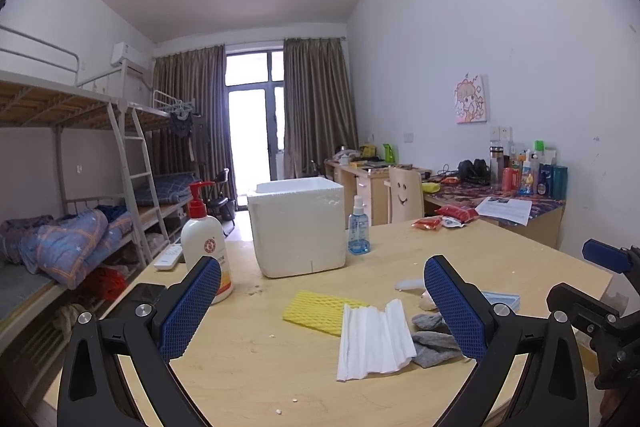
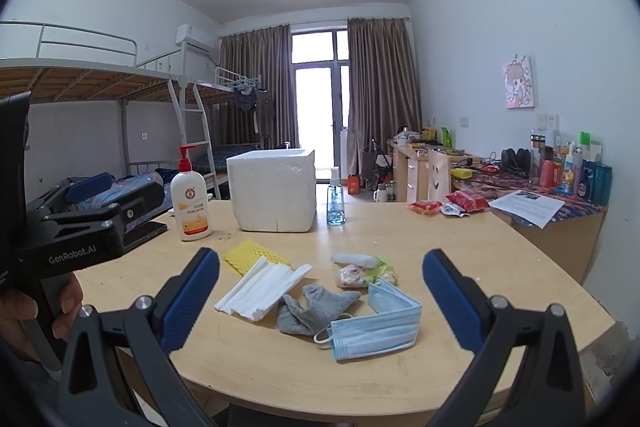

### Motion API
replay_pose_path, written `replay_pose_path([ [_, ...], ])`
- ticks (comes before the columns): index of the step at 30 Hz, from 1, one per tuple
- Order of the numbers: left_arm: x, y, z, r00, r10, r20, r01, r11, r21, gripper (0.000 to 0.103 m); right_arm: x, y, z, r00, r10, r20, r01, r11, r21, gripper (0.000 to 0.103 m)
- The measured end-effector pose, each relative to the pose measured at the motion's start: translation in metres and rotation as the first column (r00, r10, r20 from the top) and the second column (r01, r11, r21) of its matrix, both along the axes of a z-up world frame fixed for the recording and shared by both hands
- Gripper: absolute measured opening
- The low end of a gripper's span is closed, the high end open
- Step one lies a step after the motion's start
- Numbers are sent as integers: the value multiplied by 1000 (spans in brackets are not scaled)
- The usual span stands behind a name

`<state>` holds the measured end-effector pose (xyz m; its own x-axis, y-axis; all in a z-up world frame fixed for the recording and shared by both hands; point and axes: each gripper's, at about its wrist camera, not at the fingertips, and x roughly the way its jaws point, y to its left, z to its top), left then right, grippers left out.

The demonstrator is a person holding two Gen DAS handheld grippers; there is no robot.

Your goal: Organize soft objects

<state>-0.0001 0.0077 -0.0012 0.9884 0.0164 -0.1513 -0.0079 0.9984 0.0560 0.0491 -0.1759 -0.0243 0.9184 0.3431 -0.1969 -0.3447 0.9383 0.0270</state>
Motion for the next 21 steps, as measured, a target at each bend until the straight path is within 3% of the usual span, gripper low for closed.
replay_pose_path([
  [21, 1, 2, 0, 1000, 7, -9, -7, 1000, 9, 102, 2, 1, -1, 1000, -1, -7, 1, 1000, 1, 103],
])
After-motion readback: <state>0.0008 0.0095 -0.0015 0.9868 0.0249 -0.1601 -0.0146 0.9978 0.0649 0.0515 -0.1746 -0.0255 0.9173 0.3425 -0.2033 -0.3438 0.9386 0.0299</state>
